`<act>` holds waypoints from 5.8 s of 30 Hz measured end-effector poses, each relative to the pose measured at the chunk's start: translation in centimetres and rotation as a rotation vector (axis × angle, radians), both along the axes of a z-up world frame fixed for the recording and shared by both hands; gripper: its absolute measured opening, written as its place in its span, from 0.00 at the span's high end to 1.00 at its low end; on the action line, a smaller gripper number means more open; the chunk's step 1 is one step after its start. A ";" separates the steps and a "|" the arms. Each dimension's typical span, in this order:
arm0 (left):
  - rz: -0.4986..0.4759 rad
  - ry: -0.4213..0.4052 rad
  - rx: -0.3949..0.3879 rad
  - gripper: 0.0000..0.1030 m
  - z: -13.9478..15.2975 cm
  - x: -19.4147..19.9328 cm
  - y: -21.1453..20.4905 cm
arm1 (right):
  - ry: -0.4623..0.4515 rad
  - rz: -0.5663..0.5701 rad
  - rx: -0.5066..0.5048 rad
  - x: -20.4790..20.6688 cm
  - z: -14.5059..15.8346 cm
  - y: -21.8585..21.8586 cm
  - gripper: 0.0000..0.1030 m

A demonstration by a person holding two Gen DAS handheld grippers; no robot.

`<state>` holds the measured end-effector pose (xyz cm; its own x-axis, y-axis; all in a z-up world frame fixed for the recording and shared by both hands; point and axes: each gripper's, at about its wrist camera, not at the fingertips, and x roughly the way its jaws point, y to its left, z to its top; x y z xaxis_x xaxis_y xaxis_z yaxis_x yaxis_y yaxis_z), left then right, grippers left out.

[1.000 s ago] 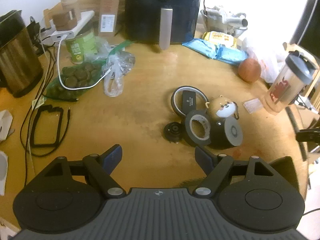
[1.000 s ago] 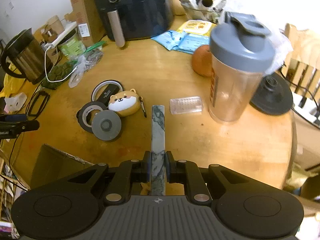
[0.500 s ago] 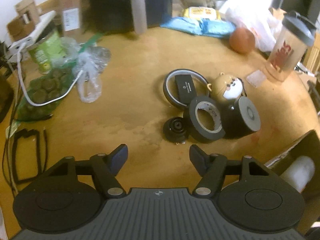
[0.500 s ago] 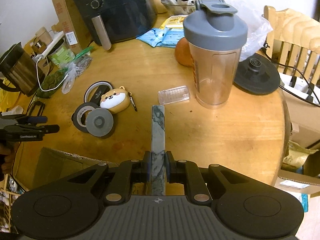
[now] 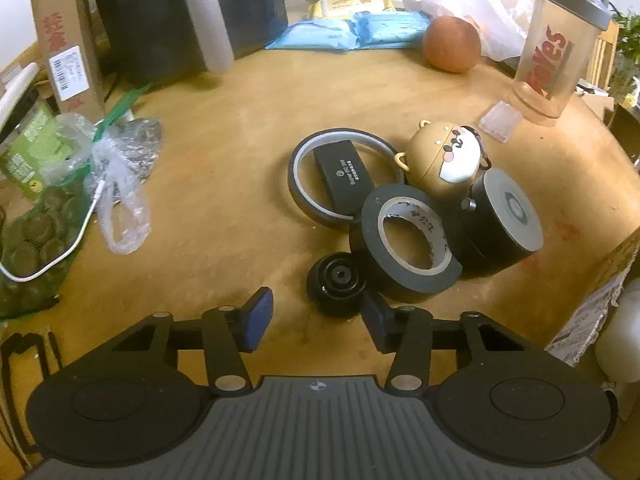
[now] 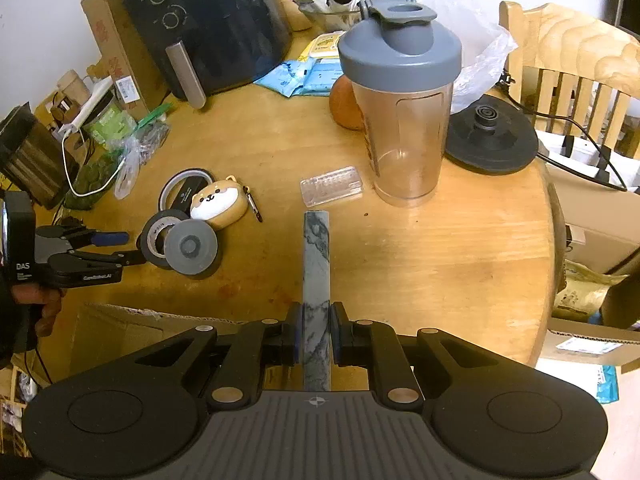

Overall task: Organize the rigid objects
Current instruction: 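Lift the marble strip with the right tool while the left tool approaches the black knob, then close the left tool around the small black round knob, then release the black knob into the box with the left tool while the right tool lowers the strip in, then reach the right tool to the grey-topped black cylinder and grasp it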

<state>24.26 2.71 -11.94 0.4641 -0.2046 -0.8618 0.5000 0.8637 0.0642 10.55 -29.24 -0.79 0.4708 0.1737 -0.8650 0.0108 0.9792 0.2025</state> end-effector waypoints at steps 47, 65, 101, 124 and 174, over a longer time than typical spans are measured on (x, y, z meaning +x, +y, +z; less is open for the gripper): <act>0.202 0.008 -0.047 0.65 1.4 2.2 1.7 | 0.013 -0.051 0.006 -3.6 0.3 0.7 0.84; 0.013 0.052 -0.090 0.64 0.2 2.7 1.4 | 0.011 -0.055 0.020 -3.5 0.2 0.1 0.84; 0.117 0.003 -0.198 0.72 9.0 -6.6 0.5 | 0.010 0.089 0.080 -2.2 1.0 4.9 0.84; 0.176 -0.030 -0.160 0.31 8.8 -13.6 -0.1 | 0.034 0.141 0.091 -4.7 0.7 7.0 0.84; 0.244 -0.022 -0.298 0.31 11.9 -15.7 0.7 | -0.069 0.098 -0.081 -2.5 3.9 9.9 0.00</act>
